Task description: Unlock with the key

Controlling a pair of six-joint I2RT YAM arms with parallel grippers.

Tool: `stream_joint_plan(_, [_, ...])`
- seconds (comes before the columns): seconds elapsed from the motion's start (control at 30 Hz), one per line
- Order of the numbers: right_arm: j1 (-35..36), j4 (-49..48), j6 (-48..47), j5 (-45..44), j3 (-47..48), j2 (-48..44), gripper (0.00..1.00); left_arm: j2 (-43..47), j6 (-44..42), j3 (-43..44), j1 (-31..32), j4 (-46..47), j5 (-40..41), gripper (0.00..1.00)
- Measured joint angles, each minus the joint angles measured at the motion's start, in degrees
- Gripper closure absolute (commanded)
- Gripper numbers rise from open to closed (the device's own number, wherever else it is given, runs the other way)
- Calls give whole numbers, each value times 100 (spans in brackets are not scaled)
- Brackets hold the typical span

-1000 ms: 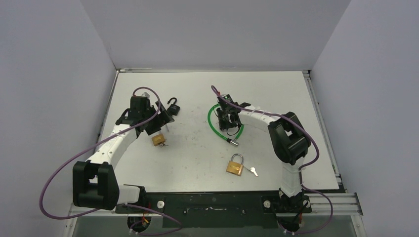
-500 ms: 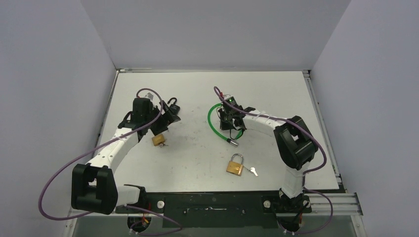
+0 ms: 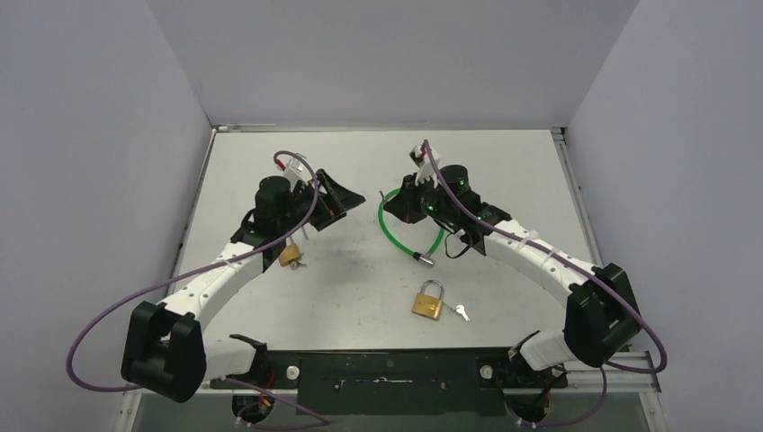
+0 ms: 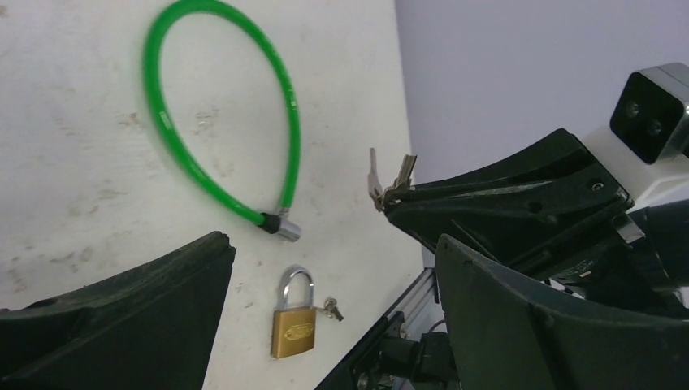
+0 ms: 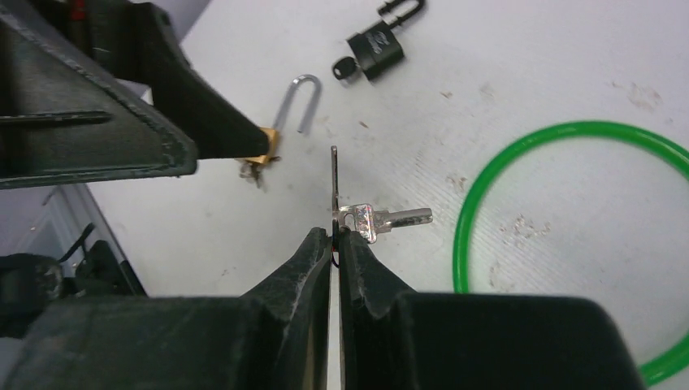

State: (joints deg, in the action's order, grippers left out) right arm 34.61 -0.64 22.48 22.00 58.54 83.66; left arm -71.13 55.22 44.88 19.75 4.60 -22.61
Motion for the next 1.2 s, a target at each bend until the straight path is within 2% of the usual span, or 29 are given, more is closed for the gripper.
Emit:
stream_joint_plan(0.17, [15, -238, 24, 721, -13, -413, 100, -13, 267, -2, 273, 1095, -315, 10])
stream_joint_plan(0.23, [44, -271, 50, 922, -13, -470, 100, -35, 315, 0, 385, 1327, -352, 16])
stream_joint_plan(0.33, [111, -264, 66, 1106, -13, -487, 100, -120, 374, 28, 560, 1517, -358, 31])
stream_joint_plan(0.63, [262, 81, -103, 1088, 59, -485, 100, -293, 234, 435, 852, 1064, 22, 66])
stream_joint_plan(0.7, [289, 164, -164, 1021, 122, -470, 100, -293, 164, 529, 879, 957, 122, 70])
stream_joint_plan(0.97, [337, 363, -264, 748, 302, -411, 100, -317, 103, 599, 933, 573, 328, 72])
stream_joint_plan(1.03, [337, 380, -264, 671, 319, -411, 100, -337, 98, 599, 953, 450, 356, 80])
stream_joint_plan(1.1, [337, 409, -260, 629, 321, -409, 100, -348, 107, 599, 964, 404, 374, 96])
stream_joint_plan(1.13, [339, 426, -258, 621, 321, -393, 100, -352, 109, 605, 979, 407, 376, 100])
stream_joint_plan(1.2, [356, 437, -251, 597, 323, -350, 96, -352, 68, 621, 1003, 393, 413, 100])
